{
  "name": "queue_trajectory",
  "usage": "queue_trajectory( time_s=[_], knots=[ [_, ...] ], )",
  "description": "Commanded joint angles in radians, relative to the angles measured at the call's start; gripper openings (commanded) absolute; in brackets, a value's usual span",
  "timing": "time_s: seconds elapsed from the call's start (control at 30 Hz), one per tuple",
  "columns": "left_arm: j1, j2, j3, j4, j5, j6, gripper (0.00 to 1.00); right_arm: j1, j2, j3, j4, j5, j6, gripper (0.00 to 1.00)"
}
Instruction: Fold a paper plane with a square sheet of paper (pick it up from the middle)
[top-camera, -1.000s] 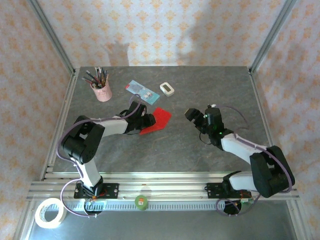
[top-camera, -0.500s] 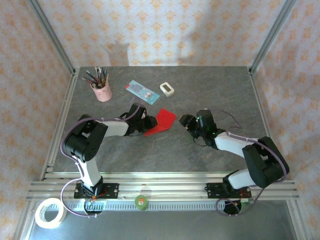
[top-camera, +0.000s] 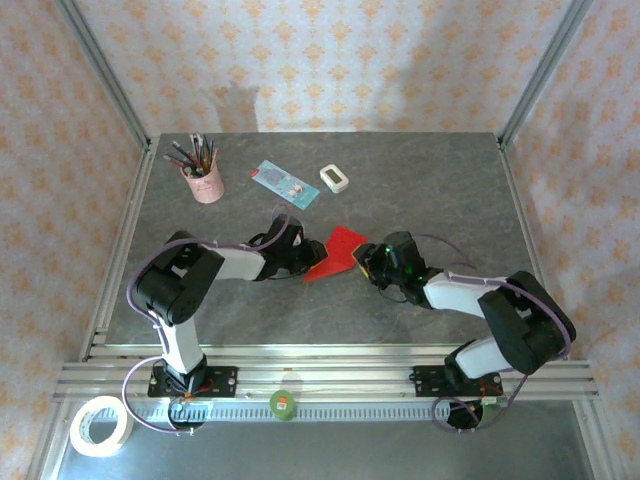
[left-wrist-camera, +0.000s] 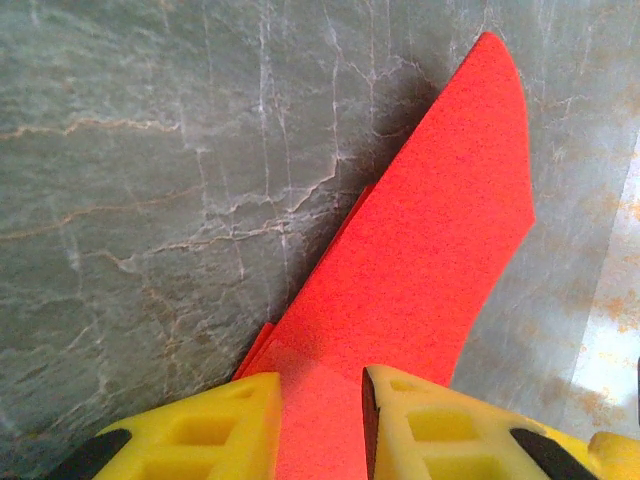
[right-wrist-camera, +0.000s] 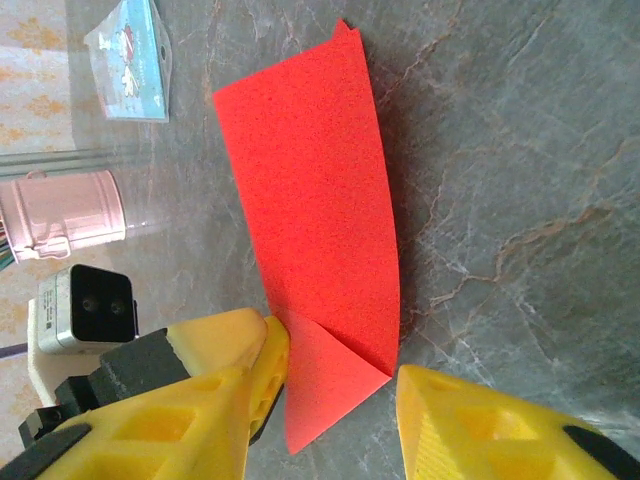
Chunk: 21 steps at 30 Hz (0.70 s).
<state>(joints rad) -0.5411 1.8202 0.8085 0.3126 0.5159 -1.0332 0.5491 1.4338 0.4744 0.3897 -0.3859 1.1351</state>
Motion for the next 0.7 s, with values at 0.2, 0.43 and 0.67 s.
queue_trajectory(
  time_s=[0.2, 0.43, 0.67],
  knots=[
    [-0.002, 0.038, -0.029, -0.041, -0.020, -0.011, 0.29, 0.038, 0.080, 0.025, 0.024, 0.008, 0.038, 0.34],
    [-0.002, 0.040, -0.028, -0.046, -0.020, -0.003, 0.29, 0.044, 0.120, 0.028, 0.078, -0.020, 0.045, 0.31],
    [-0.002, 0.039, -0.026, -0.046, -0.014, 0.000, 0.29, 0.043, 0.153, 0.029, 0.117, -0.040, 0.055, 0.27]
  ],
)
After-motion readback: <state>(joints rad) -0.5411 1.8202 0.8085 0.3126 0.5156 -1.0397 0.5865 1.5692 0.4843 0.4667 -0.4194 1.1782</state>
